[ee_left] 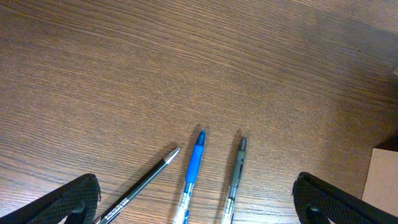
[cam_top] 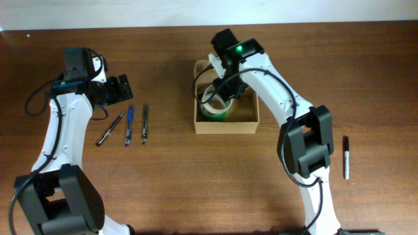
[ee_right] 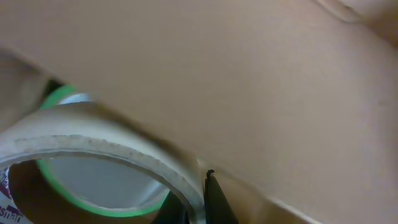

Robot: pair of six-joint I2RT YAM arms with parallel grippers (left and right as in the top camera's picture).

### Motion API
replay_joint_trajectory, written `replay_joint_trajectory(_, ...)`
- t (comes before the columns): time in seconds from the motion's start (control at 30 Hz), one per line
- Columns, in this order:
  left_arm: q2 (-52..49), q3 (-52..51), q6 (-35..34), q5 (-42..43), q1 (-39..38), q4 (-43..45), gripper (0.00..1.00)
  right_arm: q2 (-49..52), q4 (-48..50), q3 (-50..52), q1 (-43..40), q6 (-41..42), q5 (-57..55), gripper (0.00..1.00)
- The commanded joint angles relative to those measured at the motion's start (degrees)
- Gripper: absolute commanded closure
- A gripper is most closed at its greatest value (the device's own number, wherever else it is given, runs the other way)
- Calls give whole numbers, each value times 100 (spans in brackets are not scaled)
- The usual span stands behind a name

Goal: Pack container
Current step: 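Carry the white tape with the right gripper and place it in the box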

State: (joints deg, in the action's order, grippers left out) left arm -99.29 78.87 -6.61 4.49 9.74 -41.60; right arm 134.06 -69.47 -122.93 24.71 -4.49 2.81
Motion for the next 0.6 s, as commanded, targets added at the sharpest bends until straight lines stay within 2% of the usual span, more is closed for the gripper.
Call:
replay_joint_trajectory(0.0,-42,109,92,2,17,-4,1,-42,7,-17,-81,46,116,96)
replay_joint_trajectory(0.57,-42,109,92,2,17,-4,1,-17,190,-17,229,352,-192,96)
